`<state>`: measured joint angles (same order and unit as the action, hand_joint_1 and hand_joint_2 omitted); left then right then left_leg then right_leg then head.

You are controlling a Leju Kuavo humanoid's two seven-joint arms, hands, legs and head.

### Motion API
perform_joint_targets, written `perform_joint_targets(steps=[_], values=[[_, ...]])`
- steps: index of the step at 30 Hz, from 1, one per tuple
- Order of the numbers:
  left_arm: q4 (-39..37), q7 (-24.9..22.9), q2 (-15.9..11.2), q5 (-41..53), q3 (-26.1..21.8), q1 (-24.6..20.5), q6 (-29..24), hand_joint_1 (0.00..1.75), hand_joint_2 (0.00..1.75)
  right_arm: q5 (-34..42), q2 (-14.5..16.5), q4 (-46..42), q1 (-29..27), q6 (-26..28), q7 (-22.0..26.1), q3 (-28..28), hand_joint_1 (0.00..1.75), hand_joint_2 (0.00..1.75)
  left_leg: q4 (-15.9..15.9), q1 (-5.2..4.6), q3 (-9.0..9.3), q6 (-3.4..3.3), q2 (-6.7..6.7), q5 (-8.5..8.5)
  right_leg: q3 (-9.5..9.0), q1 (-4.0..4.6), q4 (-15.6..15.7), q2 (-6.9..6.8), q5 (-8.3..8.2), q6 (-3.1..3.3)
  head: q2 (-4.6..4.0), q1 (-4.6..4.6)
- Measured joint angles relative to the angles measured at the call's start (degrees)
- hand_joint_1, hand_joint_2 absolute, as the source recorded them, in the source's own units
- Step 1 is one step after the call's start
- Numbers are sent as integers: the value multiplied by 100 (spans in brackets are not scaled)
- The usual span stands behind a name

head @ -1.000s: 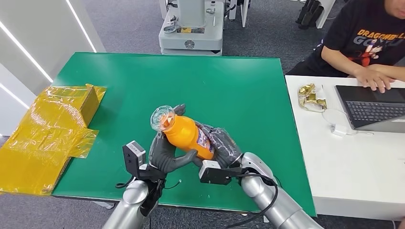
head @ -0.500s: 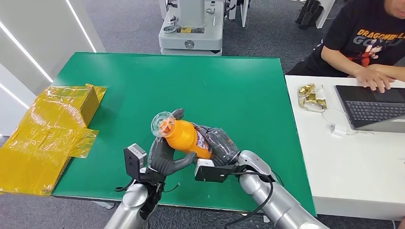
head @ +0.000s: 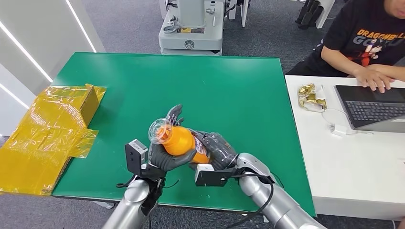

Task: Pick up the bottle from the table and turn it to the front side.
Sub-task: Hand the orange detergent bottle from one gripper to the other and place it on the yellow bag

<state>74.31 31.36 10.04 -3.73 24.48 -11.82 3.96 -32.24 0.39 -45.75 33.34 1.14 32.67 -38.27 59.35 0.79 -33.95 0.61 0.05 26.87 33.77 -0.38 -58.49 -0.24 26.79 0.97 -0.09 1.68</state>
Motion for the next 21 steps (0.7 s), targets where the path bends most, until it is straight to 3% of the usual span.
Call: perform_joint_targets(steps=[7, 11, 21], values=[[-25, 0, 78, -41, 0, 5, -303, 0, 175, -49, 74, -175, -127, 118, -192, 4, 175, 175, 0, 0, -1, 0, -1, 0, 0, 0, 0, 0, 0, 0, 0, 1], [-1, -8, 79, -21, 0, 88, -335, 172, 175, -49, 79, -353, -259, 118, -256, 10, 175, 175, -1, 0, -2, 0, 0, 1, 0, 0, 0, 0, 1, 0, 0, 1], [70, 36, 80, 59, 0, 237, -339, 175, 175, 23, 125, -573, -424, 329, -255, 54, 175, 175, -1, 0, -1, 0, 1, 0, 0, 0, -1, 0, 0, 0, 0, 0]])
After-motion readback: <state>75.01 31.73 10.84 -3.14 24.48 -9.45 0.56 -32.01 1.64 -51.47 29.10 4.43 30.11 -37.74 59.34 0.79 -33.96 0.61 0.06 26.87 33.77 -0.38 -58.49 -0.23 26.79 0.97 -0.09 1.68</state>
